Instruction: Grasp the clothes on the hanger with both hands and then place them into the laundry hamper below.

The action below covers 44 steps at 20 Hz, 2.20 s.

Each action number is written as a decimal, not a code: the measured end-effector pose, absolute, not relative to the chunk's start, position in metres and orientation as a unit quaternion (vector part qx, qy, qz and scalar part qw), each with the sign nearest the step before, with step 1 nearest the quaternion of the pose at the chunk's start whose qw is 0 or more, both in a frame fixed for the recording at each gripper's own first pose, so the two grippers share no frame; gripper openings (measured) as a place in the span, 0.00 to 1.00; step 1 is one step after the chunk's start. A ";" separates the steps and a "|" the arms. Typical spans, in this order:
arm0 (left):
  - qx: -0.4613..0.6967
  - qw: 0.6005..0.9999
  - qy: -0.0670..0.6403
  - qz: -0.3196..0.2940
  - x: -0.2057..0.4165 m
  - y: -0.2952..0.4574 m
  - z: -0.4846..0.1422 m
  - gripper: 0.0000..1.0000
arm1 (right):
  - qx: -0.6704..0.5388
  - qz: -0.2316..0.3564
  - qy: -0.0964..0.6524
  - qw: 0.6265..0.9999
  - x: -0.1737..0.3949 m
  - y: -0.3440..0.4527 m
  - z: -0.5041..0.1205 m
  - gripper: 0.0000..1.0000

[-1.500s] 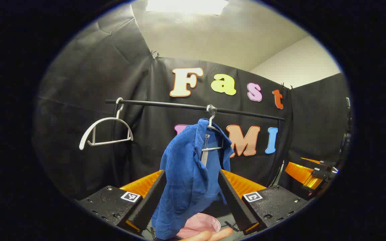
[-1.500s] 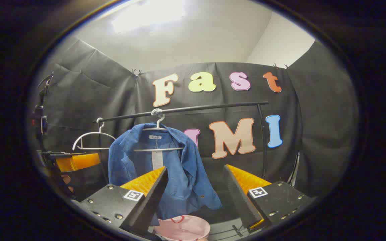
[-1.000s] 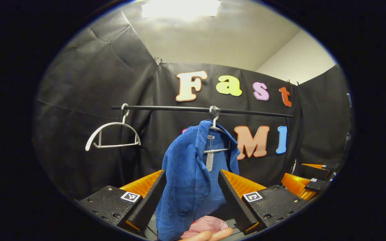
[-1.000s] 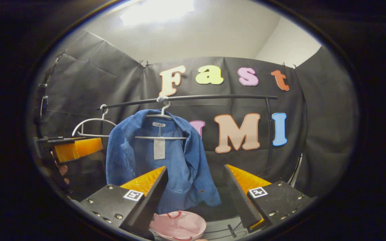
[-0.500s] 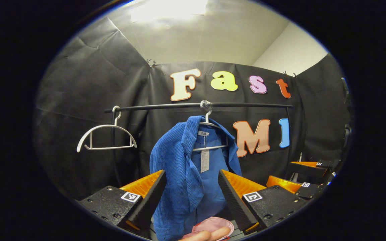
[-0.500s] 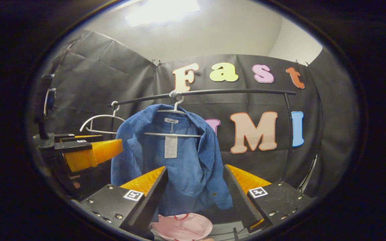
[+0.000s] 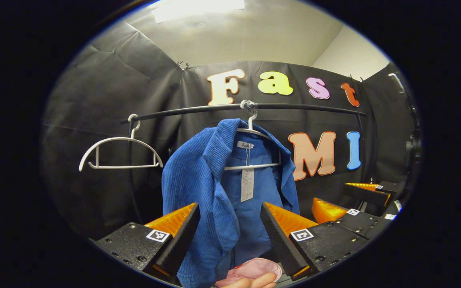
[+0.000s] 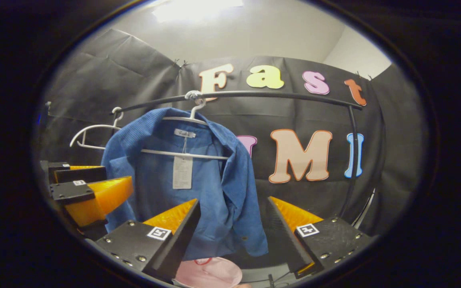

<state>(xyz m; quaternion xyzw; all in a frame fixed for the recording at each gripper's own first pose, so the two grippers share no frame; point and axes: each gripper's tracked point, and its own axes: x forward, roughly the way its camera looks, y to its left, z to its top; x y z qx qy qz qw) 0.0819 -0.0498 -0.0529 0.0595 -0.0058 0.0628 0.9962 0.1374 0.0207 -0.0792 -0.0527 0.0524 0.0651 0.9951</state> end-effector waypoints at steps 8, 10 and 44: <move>0.108 0.987 -0.059 0.106 0.121 -0.027 -0.046 0.47 | -0.001 0.095 0.077 0.992 0.200 0.028 -0.103 0.98; 0.139 0.985 -0.064 0.084 0.131 -0.031 -0.047 0.16 | 0.006 0.081 0.068 0.994 0.219 0.023 -0.100 0.98; -0.020 0.993 0.041 -0.111 0.068 -0.001 -0.033 0.00 | 0.057 0.061 0.063 0.995 0.320 0.023 -0.129 0.36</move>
